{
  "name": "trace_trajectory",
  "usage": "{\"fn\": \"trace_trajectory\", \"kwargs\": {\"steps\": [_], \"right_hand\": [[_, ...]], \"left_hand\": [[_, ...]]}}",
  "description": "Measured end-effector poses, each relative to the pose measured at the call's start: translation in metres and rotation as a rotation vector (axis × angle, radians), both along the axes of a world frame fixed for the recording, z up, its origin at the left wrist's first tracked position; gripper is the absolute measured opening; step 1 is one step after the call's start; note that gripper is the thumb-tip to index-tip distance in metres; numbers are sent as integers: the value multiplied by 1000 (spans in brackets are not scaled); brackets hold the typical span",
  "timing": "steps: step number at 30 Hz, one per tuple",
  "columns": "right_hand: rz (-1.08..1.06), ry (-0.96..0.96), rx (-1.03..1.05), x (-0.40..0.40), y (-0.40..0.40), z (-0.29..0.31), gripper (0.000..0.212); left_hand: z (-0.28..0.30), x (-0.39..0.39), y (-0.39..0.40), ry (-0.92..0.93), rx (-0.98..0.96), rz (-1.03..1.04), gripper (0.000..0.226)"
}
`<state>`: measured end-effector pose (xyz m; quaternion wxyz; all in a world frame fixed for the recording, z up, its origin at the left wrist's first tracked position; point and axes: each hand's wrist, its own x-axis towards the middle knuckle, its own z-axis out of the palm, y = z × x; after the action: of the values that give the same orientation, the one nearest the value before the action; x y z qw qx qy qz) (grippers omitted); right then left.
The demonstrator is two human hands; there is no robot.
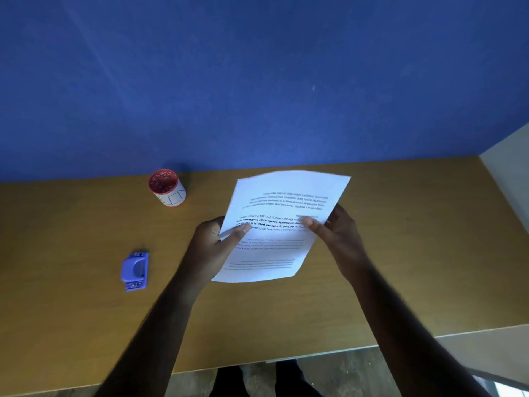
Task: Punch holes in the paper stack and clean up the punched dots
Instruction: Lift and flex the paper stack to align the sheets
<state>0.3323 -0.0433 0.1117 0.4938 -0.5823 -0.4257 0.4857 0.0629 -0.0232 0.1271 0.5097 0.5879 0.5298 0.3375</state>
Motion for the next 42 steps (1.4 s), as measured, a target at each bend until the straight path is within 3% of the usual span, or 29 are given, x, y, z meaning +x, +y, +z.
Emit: {"fn": "trace_trajectory", "kwargs": {"steps": [3,12,20,32,39,42], "right_hand": [[28,129,8,-7,-5,2,30],[-19,114,67,-18,4,10,27],[-35,-116,-74,-31,-4,-28,24],[3,-129,-20,-28,-7,-18,21],[-5,-182,-79,-29,-14,-36,17],[8,-190,-43,-29,-14,-33,19]], "left_hand": [[-1,0,1,-96,-46,39,16],[-6,3,3,-175,5,143,17],[-36,-2,-4,-2,-153,30,20],[-22,5,-9,-84,-68,88,19],[-42,4,-14,42,-125,129,35],[-36,5,-18,-20,-99,135,22]]}}
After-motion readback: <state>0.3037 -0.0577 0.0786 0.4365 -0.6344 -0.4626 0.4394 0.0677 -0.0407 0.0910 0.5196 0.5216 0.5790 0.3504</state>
